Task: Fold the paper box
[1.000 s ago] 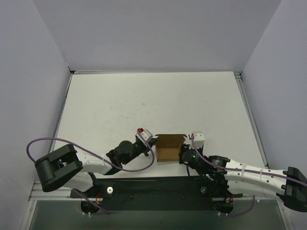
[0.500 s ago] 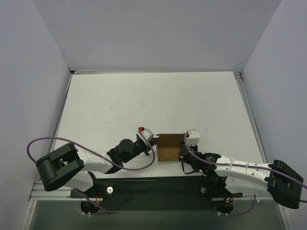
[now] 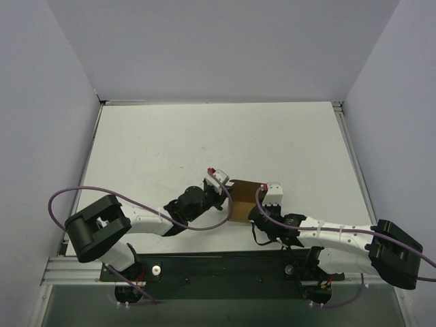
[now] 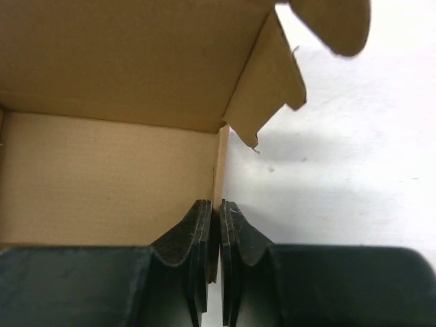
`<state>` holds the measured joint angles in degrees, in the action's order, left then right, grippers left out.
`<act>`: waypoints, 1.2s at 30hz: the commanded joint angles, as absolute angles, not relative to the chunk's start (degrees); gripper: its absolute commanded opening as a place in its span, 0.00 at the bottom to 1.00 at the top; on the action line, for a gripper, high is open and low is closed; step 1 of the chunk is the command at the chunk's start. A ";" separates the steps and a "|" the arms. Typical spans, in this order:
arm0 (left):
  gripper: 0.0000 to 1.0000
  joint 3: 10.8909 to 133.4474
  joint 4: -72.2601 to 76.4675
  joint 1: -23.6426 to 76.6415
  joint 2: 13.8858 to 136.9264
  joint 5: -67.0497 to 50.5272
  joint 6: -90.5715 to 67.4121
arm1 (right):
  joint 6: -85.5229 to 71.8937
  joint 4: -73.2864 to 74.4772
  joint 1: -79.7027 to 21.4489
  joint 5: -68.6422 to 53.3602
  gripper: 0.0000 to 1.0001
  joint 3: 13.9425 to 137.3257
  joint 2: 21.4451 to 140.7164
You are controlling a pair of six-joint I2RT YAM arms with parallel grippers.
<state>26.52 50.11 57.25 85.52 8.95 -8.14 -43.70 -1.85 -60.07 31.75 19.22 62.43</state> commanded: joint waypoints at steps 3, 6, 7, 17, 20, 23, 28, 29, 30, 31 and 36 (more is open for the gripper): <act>0.00 35.59 45.44 57.39 90.96 13.35 -17.47 | -48.25 2.99 -61.96 46.13 0.04 28.12 68.63; 0.00 37.79 45.35 58.27 93.86 15.81 -20.29 | -49.74 3.43 -61.87 50.00 0.04 31.28 72.58; 0.00 38.49 45.26 58.53 95.35 16.26 -20.65 | -50.36 3.60 -61.61 50.71 0.04 31.81 73.21; 0.00 37.44 50.45 63.63 102.30 22.57 -20.39 | -54.66 3.95 -57.92 50.80 0.05 34.10 78.75; 0.00 36.74 51.85 65.21 102.66 25.13 -21.18 | -56.16 4.74 -57.74 51.15 0.05 34.19 79.45; 0.00 37.44 51.33 66.53 102.66 26.27 -22.32 | -57.65 5.80 -57.66 51.76 0.05 34.63 79.98; 0.00 37.35 51.06 68.46 103.10 26.11 -25.66 | -59.41 6.77 -57.30 52.12 0.06 34.72 80.24; 0.00 37.35 50.98 68.64 103.18 25.84 -26.27 | -59.50 6.85 -57.22 52.12 0.06 34.63 80.33; 0.00 37.35 50.72 68.64 103.44 25.40 -26.45 | -59.50 6.86 -57.22 52.12 0.05 34.72 80.33; 0.00 37.35 50.54 68.56 103.71 25.49 -26.54 | -59.59 6.86 -57.22 52.12 0.05 34.63 80.59; 0.00 35.77 51.42 67.33 103.71 25.85 -26.89 | -60.38 6.68 -57.30 52.03 0.05 33.49 80.86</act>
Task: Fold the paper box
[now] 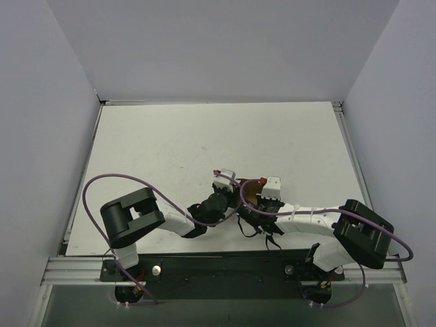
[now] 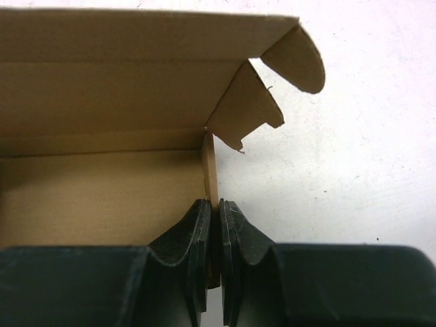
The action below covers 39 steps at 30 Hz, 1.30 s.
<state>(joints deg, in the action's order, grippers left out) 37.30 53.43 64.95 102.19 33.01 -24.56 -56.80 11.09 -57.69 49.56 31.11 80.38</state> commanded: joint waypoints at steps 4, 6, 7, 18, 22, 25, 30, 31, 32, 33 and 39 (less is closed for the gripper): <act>0.00 36.12 51.50 67.32 104.50 22.07 -31.54 | -60.21 6.68 -57.22 51.77 0.05 33.83 80.86; 0.00 36.56 51.85 67.50 105.12 20.49 -32.95 | -60.29 6.68 -57.22 51.68 0.05 33.84 81.12; 0.00 36.65 51.94 67.50 105.47 19.35 -34.26 | -60.38 6.68 -57.22 51.59 0.05 33.84 81.04; 0.00 34.89 43.60 67.50 104.33 20.47 -34.99 | -60.64 6.68 -57.13 51.15 0.06 33.49 80.77; 0.00 34.54 40.26 67.68 103.98 22.76 -33.93 | -60.64 6.85 -57.22 51.15 0.07 33.05 80.16; 0.00 34.54 40.08 67.68 102.93 24.96 -32.26 | -60.12 7.12 -57.22 50.98 0.09 32.78 79.11; 0.00 36.21 36.31 67.76 100.90 28.82 -29.19 | -56.62 8.35 -58.18 50.89 0.30 32.78 75.16; 0.00 37.08 35.52 67.68 100.64 29.35 -29.01 | -55.56 8.35 -59.31 50.98 0.40 32.61 74.45; 0.00 37.52 33.68 67.68 100.46 29.88 -28.57 | -54.59 8.35 -59.76 50.89 0.46 32.61 73.05; 0.00 37.88 32.97 67.68 100.46 30.67 -28.30 | -52.49 8.61 -60.46 50.71 0.50 32.61 72.25; 0.00 40.34 29.01 67.50 99.49 31.64 -27.69 | -49.22 12.90 -66.09 48.52 0.66 33.05 67.15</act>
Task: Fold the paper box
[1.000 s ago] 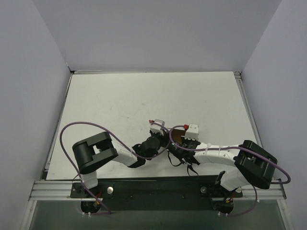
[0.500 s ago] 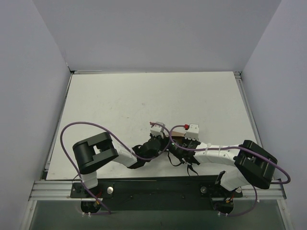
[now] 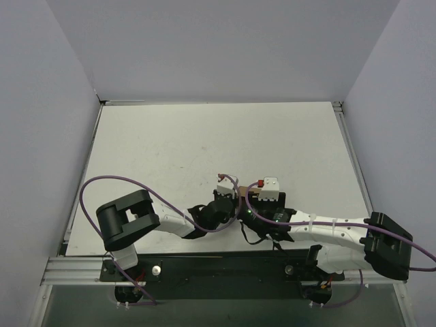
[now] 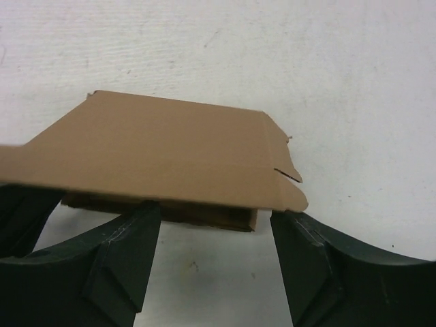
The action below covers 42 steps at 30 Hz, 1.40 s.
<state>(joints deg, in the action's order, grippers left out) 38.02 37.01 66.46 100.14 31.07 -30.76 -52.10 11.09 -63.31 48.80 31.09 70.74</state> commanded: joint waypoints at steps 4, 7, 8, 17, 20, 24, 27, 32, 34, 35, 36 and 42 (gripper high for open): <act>0.00 42.62 25.24 66.89 99.05 31.03 -26.98 | -51.94 17.92 -66.71 45.10 0.68 32.00 62.59; 0.00 44.12 23.04 66.27 99.05 30.50 -26.89 | -50.02 19.16 -66.71 40.44 0.69 30.85 56.09; 0.00 44.30 22.85 66.27 99.05 30.24 -26.81 | -49.14 19.86 -66.62 38.43 0.69 30.85 52.77; 0.00 43.07 23.99 65.92 97.47 29.18 -26.63 | -46.50 30.67 -60.31 33.85 0.69 32.96 43.60; 0.00 42.01 24.78 65.39 95.81 28.30 -26.19 | -43.95 30.94 -56.26 32.26 0.69 32.34 43.86; 0.05 40.35 27.85 64.87 93.26 26.46 -25.05 | -41.31 30.68 -54.67 32.87 0.70 32.08 45.35; 0.11 39.73 28.91 64.69 92.11 25.40 -24.44 | -38.51 28.57 -54.14 33.22 0.69 32.25 47.02; 0.23 38.32 29.62 64.60 90.09 24.79 -23.82 | -34.90 24.79 -52.12 32.61 0.70 32.34 49.92; 0.29 36.48 31.19 64.60 88.60 24.43 -23.47 | -33.84 23.65 -51.16 31.73 0.70 32.34 50.80; 0.32 35.87 31.72 64.69 88.07 24.26 -23.38 | -32.97 22.51 -50.20 30.68 0.69 32.17 51.06; 0.38 34.47 33.03 64.51 87.11 24.08 -23.29 | -32.44 21.80 -49.75 30.15 0.69 32.08 51.24; 0.59 32.17 38.66 62.41 86.74 18.65 -22.24 | -29.97 18.11 -48.17 28.39 0.66 32.60 54.22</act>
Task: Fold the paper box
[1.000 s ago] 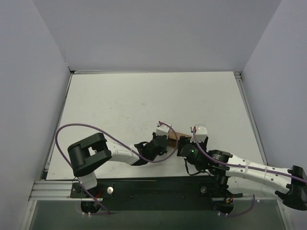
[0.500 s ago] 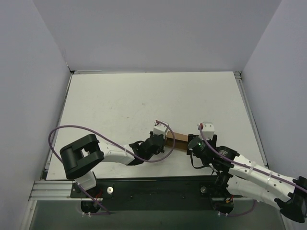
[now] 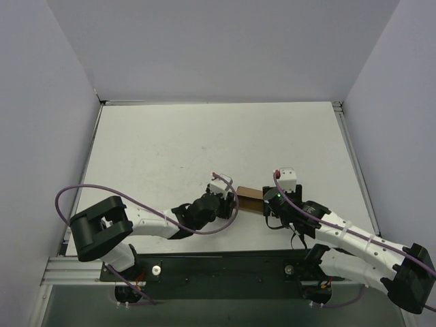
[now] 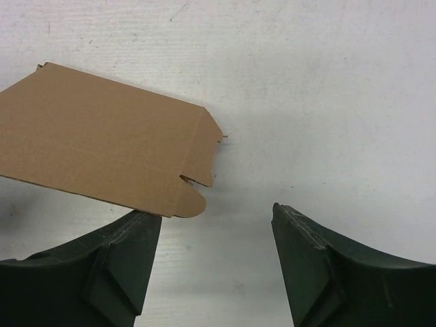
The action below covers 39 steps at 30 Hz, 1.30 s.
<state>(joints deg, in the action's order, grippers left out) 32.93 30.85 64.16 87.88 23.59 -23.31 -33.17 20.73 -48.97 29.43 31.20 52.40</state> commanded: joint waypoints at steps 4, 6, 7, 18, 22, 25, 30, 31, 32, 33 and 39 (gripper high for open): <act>0.63 31.55 44.29 60.39 88.68 13.89 -22.15 | -29.18 16.61 -47.90 28.30 0.62 33.40 57.39; 0.63 31.64 46.66 59.77 90.17 12.49 -21.36 | -29.00 16.00 -47.81 28.21 0.61 33.49 58.62; 0.63 31.81 47.45 59.42 90.61 11.52 -21.01 | -28.92 15.39 -47.81 28.21 0.60 33.49 58.88; 0.53 34.10 50.10 59.15 94.57 9.23 -17.84 | -26.90 11.52 -47.55 29.09 0.57 32.87 62.31; 0.53 34.98 50.10 59.15 95.53 9.58 -17.32 | -25.76 8.98 -47.46 28.83 0.55 32.61 63.45; 0.52 35.77 50.27 59.06 96.41 10.28 -17.05 | -25.40 8.18 -47.29 29.09 0.54 32.61 64.69; 0.43 36.30 51.07 58.98 97.47 11.07 -16.44 | -24.96 6.60 -47.29 29.00 0.45 31.99 65.30; 0.42 36.56 50.89 58.97 97.64 11.34 -16.35 | -24.87 6.50 -47.29 29.09 0.42 31.99 65.30; 0.38 36.82 50.89 59.06 97.82 11.42 -16.09 | -24.79 6.42 -47.29 29.00 0.41 31.91 65.48; 0.37 37.00 50.89 59.06 98.00 11.43 -15.82 | -24.70 6.15 -47.29 28.92 0.41 31.99 65.57; 0.25 38.41 49.93 59.06 98.88 12.56 -15.03 | -24.61 6.76 -47.20 28.56 0.36 31.90 64.87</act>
<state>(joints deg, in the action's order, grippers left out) 35.11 47.37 59.02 97.97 12.03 -16.08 -25.19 7.07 -47.31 27.66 31.22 65.30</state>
